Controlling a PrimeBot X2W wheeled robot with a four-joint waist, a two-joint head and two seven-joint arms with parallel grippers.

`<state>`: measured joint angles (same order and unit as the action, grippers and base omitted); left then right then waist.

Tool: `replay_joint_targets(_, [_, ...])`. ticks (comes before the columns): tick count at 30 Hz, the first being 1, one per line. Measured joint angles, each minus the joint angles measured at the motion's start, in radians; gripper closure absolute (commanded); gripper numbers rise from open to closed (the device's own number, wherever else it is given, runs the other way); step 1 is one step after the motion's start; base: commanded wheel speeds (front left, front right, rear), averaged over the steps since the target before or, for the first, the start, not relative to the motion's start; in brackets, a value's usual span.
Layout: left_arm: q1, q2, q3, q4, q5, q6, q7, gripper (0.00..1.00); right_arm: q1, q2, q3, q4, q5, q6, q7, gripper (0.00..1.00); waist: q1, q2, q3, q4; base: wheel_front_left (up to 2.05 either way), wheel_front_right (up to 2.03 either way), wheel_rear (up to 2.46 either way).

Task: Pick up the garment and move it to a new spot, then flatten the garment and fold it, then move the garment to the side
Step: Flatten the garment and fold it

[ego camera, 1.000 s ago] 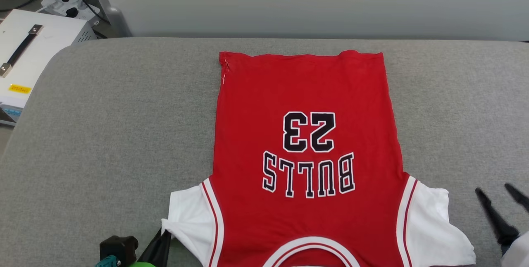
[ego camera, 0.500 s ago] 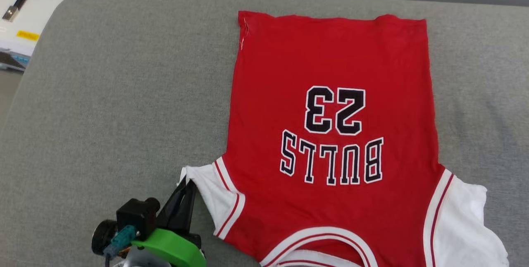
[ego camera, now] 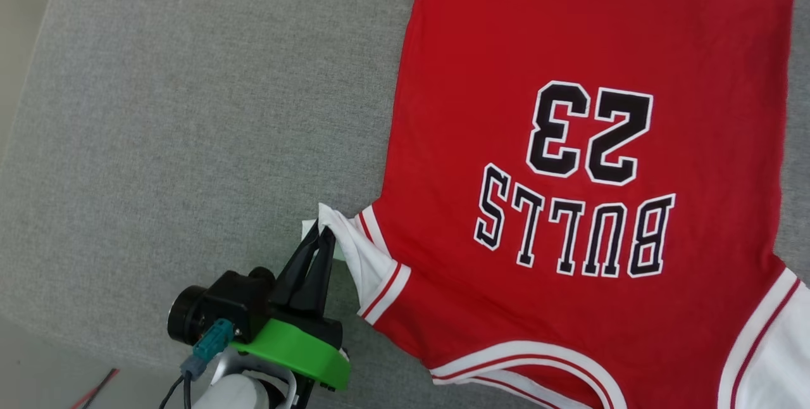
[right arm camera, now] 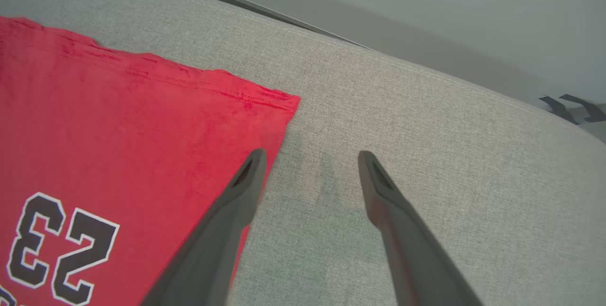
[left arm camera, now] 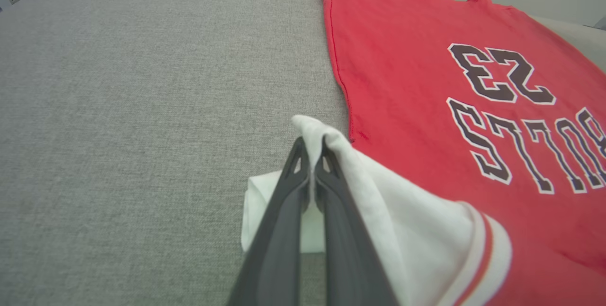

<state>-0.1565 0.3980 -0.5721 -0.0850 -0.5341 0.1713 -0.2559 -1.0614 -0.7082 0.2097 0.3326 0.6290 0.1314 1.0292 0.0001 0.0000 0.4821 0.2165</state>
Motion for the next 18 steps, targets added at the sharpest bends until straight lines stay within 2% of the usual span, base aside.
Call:
replay_joint_targets(5, [-0.017, -0.028, 0.0, -0.009, 0.016, -0.019, 0.0, 1.0, -0.051, 0.029, 0.003, 0.087, -0.043, 0.0, 0.007, 0.0, 0.0, 0.0, 0.067, 0.038, 0.0, 0.0, 0.0])
replay_joint_targets(11, [-0.044, -0.059, -0.002, 0.007, 0.042, -0.049, 0.0, 1.0, -0.04, 0.055, 0.024, 0.149, -0.045, 0.0, -0.016, 0.0, 0.0001, 0.0, 0.129, 0.081, 0.0, 0.0, 0.0])
replay_joint_targets(17, [-0.045, -0.085, 0.003, 0.035, 0.054, -0.072, 0.0, 1.0, -0.006, 0.007, 0.041, 0.157, -0.033, 0.0, 0.001, 0.0, 0.0, 0.0, 0.15, 0.113, 0.0, 0.0, 0.0])
replay_joint_targets(18, [-0.045, -0.088, 0.007, 0.039, 0.055, -0.076, 0.0, 1.0, -0.002, 0.005, 0.038, 0.155, -0.024, 0.0, 0.001, 0.57, 0.0, 0.0, 0.148, 0.115, 0.0, 0.0, 0.0])
